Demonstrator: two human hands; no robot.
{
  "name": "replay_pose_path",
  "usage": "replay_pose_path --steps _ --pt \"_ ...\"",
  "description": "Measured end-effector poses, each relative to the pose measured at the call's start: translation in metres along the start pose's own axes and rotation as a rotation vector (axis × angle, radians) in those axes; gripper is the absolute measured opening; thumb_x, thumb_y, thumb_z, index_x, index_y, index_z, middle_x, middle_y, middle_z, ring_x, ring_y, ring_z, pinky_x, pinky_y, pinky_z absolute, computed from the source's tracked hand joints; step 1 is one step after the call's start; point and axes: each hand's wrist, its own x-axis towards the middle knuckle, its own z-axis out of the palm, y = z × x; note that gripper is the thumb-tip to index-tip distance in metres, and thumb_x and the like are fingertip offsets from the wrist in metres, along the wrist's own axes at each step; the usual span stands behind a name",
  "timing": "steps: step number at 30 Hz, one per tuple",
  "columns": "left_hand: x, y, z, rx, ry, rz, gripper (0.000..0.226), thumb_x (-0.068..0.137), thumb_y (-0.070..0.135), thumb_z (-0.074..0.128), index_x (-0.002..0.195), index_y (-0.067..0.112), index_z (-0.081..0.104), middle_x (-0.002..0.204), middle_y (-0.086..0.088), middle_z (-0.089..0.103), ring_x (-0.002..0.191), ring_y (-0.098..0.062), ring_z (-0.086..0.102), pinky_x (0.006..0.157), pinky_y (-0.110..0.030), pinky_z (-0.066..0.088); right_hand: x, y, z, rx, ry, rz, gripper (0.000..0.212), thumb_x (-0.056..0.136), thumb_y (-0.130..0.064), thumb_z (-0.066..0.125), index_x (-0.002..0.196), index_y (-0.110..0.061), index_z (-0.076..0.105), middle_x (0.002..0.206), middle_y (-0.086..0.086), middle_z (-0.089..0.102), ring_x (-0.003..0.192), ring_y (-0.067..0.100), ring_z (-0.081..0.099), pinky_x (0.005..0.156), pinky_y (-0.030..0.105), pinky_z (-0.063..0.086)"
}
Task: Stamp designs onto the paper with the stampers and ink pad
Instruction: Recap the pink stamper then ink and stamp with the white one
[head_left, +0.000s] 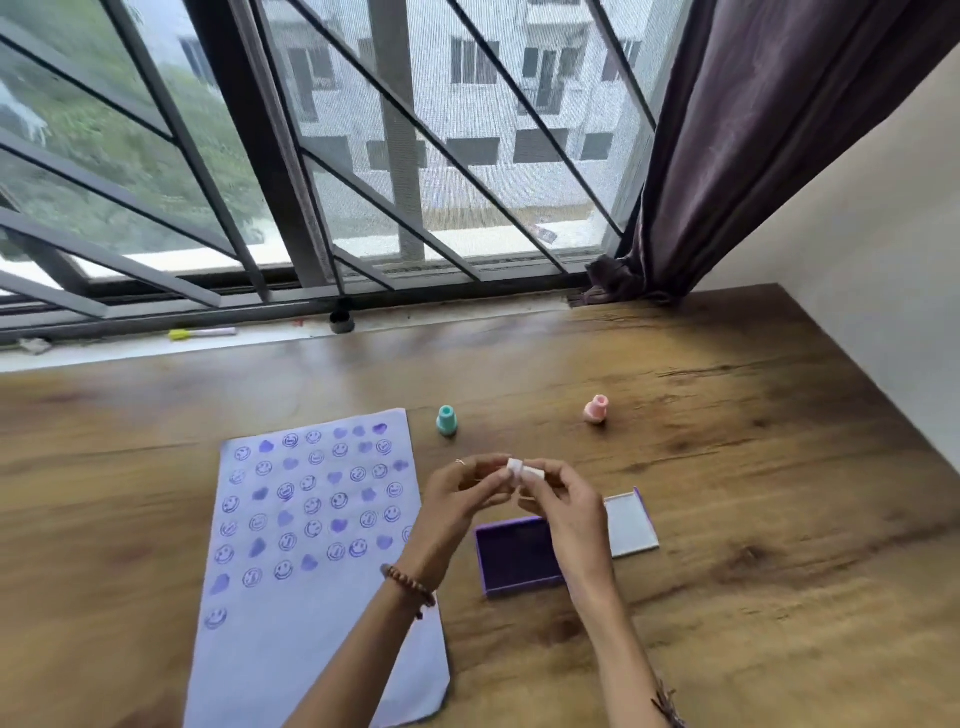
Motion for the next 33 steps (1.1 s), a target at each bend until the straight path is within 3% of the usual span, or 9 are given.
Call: replay_pose_path --steps 4,7,10,13,17,21,24,28,33 --pt "-0.021 0.001 -0.007 0.020 0.037 0.006 0.011 0.082 0.013 0.063 0.087 0.016 0.071 0.074 0.005 0.074 0.076 -0.008 0.066 0.067 -0.013 0.053 -0.022 0.001 0.011 -0.035 0.031 -0.001 0.015 0.088 -0.024 0.056 0.084 -0.014 0.067 0.077 0.006 0.070 0.066 0.009 0.065 0.073 0.035 0.054" --pt "-0.033 -0.001 -0.010 0.051 0.074 0.018 0.012 0.078 0.011 0.068 0.090 0.012 0.071 0.082 -0.005 0.073 0.077 -0.012 0.064 0.067 -0.013 0.053 -0.036 0.004 0.017 -0.043 0.138 0.057 0.030 0.093 -0.033 0.047 0.076 -0.017 0.067 0.066 0.002 0.068 0.059 0.012 0.062 0.067 0.028 0.049" --pt "-0.039 -0.004 -0.019 0.285 0.149 0.094 0.018 0.075 0.013 0.071 0.093 0.011 0.070 0.085 -0.004 0.071 0.074 -0.006 0.064 0.066 -0.007 0.049 -0.042 0.000 0.016 0.273 0.182 0.226 0.035 0.093 -0.030 0.046 0.068 -0.013 0.063 0.052 0.000 0.058 0.047 0.009 0.056 0.058 0.026 0.051" --pt "-0.040 -0.013 -0.033 0.614 0.217 0.219 0.015 0.080 0.015 0.065 0.094 0.015 0.068 0.084 0.000 0.067 0.076 -0.009 0.062 0.064 -0.003 0.042 -0.051 -0.003 0.011 0.500 0.099 0.324 0.028 0.091 -0.018 0.049 0.070 -0.006 0.061 0.051 0.001 0.060 0.046 0.007 0.056 0.048 0.018 0.053" --pt "-0.038 -0.025 -0.044 0.851 0.146 0.225 0.018 0.083 0.014 0.060 0.101 0.017 0.064 0.085 -0.001 0.059 0.090 -0.021 0.057 0.074 -0.024 0.043 -0.060 0.004 0.003 0.545 0.004 0.305 0.022 0.089 -0.010 0.051 0.074 -0.010 0.066 0.059 -0.001 0.068 0.056 0.007 0.062 0.054 0.018 0.055" --pt "-0.039 -0.030 -0.045 0.856 0.102 0.208 0.028 0.084 0.015 0.060 0.111 0.018 0.061 0.115 -0.009 0.060 0.109 -0.024 0.053 0.090 -0.035 0.043 -0.063 0.009 -0.004 0.463 -0.019 0.299 0.017 0.089 -0.006 0.052 0.081 -0.006 0.067 0.065 0.000 0.070 0.064 0.007 0.063 0.058 0.016 0.054" --pt "-0.043 -0.031 -0.048 0.851 -0.025 0.167 0.051 0.074 0.031 0.071 0.121 0.025 0.054 0.139 -0.009 0.041 0.127 -0.023 0.040 0.106 -0.035 0.030 -0.065 0.009 -0.006 0.275 -0.031 0.277 0.012 0.083 -0.001 0.060 0.090 -0.006 0.068 0.078 0.005 0.068 0.069 0.009 0.061 0.063 0.014 0.053" --pt "-0.049 -0.040 -0.051 1.023 -0.147 0.164 0.083 0.060 0.049 0.076 0.132 0.035 0.037 0.153 -0.005 0.014 0.133 -0.023 0.025 0.110 -0.032 0.020 -0.065 0.006 0.000 -0.397 0.040 0.145 0.018 0.074 -0.021 0.071 0.092 -0.015 0.070 0.079 0.003 0.068 0.074 0.018 0.064 0.069 0.026 0.049" --pt "-0.052 -0.047 -0.044 1.049 -0.064 0.181 0.086 0.052 0.069 0.055 0.130 0.037 0.040 0.153 -0.003 0.015 0.135 -0.025 0.019 0.112 -0.033 0.017 -0.067 -0.002 0.015 -0.834 0.105 -0.032 0.015 0.079 -0.023 0.061 0.087 -0.013 0.067 0.091 0.009 0.068 0.086 0.027 0.060 0.069 0.032 0.043"
